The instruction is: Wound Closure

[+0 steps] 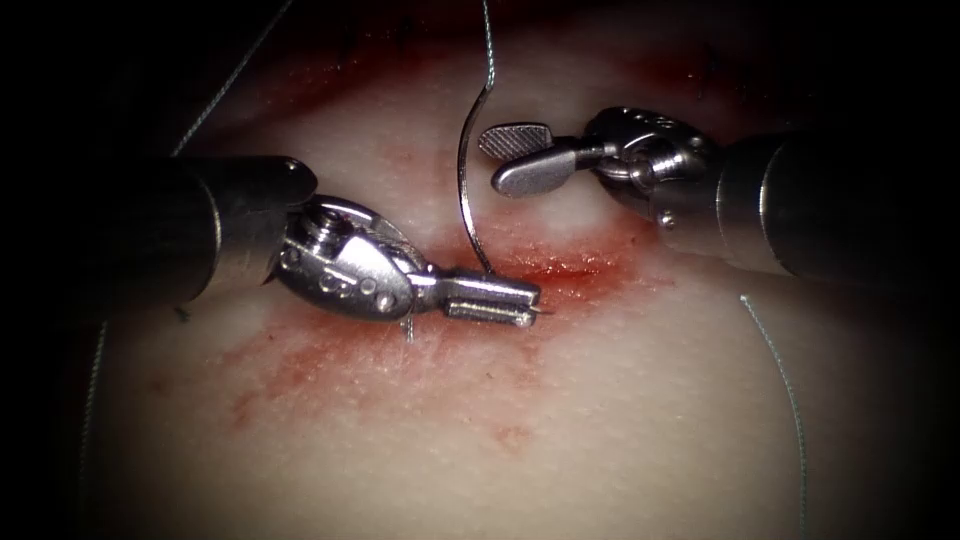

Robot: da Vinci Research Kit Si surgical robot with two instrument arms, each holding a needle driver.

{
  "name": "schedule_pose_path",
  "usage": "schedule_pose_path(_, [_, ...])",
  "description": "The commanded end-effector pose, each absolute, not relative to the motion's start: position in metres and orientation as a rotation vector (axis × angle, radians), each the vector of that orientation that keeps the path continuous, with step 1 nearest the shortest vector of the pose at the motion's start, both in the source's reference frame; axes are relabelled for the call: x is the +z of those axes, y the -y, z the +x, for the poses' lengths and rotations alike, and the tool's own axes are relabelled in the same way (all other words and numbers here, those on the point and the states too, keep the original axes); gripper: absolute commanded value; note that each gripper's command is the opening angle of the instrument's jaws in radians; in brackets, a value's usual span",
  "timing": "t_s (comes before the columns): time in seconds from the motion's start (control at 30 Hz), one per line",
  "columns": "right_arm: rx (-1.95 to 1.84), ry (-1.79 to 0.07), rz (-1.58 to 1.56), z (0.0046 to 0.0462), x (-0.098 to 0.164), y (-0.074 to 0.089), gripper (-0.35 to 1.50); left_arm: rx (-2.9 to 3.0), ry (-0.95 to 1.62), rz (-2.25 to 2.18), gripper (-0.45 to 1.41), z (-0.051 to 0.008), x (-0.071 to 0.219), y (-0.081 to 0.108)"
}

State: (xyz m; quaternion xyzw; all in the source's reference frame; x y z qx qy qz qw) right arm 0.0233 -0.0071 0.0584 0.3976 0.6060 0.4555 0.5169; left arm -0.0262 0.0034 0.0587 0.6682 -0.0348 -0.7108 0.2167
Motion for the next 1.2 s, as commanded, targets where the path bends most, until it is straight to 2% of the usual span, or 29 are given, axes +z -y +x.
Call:
schedule_pose_path(0.03, [1.089,-1.461,0.964,0.0244,0.0585,0.0071,1.36,-1.967,0.096,1.853,-0.45,-0.0268,0.0593,-0.0033])
schedule_pose_path(0.43, [1.068,-1.469,1.003,0.0270,0.0576,0.0072,1.35,-1.956,0.093,1.856,-0.45,-0.0270,0.0591,-0.0030])
schedule_pose_path(0.6, [1.060,-1.475,1.003,0.0270,0.0575,0.0072,1.13,-1.943,0.086,1.865,-0.45,-0.0271,0.0588,-0.0028])
schedule_pose_path(0.8, [1.051,-1.482,0.994,0.0270,0.0575,0.0072,1.19,-1.899,0.067,1.898,-0.45,-0.0274,0.0576,-0.0024])
schedule_pose_path(0.97, [1.032,-1.499,1.020,0.0272,0.0572,0.0074,1.18,-1.869,0.066,1.905,-0.45,-0.0275,0.0576,-0.0025])
schedule_pose_path(1.03, [1.023,-1.503,1.031,0.0273,0.0571,0.0075,1.08,-1.876,0.071,1.901,-0.45,-0.0274,0.0577,-0.0026])
schedule_pose_path(1.07, [1.019,-1.503,1.037,0.0273,0.0571,0.0076,0.94,-1.878,0.072,1.899,-0.45,-0.0274,0.0578,-0.0026])
schedule_pose_path(1.17, [1.017,-1.509,1.039,0.0273,0.0570,0.0076,0.69,-1.887,0.070,1.897,-0.45,-0.0274,0.0579,-0.0026])
schedule_pose_path(1.2, [1.017,-1.512,1.040,0.0272,0.0570,0.0076,0.34,-1.887,0.071,1.897,-0.45,-0.0274,0.0578,-0.0025])
